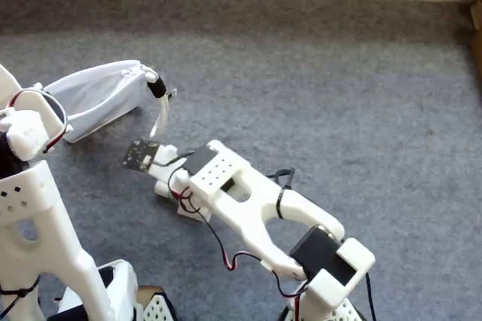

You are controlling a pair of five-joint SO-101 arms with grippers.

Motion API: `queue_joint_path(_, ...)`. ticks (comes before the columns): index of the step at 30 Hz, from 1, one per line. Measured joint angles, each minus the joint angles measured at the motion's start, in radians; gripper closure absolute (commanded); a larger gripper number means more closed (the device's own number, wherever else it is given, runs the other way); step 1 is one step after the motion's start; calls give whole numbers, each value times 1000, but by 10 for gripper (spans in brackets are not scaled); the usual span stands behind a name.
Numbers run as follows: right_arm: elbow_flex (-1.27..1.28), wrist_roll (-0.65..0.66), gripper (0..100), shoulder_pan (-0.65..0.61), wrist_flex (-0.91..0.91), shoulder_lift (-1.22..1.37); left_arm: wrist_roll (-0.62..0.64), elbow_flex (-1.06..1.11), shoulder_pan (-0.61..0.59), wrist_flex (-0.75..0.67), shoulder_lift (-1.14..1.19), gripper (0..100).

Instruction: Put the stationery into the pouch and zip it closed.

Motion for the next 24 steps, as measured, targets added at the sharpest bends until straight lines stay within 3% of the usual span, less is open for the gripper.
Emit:
queue_joint_path(12, 0, 0, 978, 110, 74, -63, 0, 0, 0, 0, 0, 993)
queue_joint_path(18, 0, 0, 818, 110, 118, -63, 0, 0, 0, -2, 0, 993)
queue_joint_path(24, 0, -124, 807, 110, 146, -64, 0, 0, 0, -3, 0, 993)
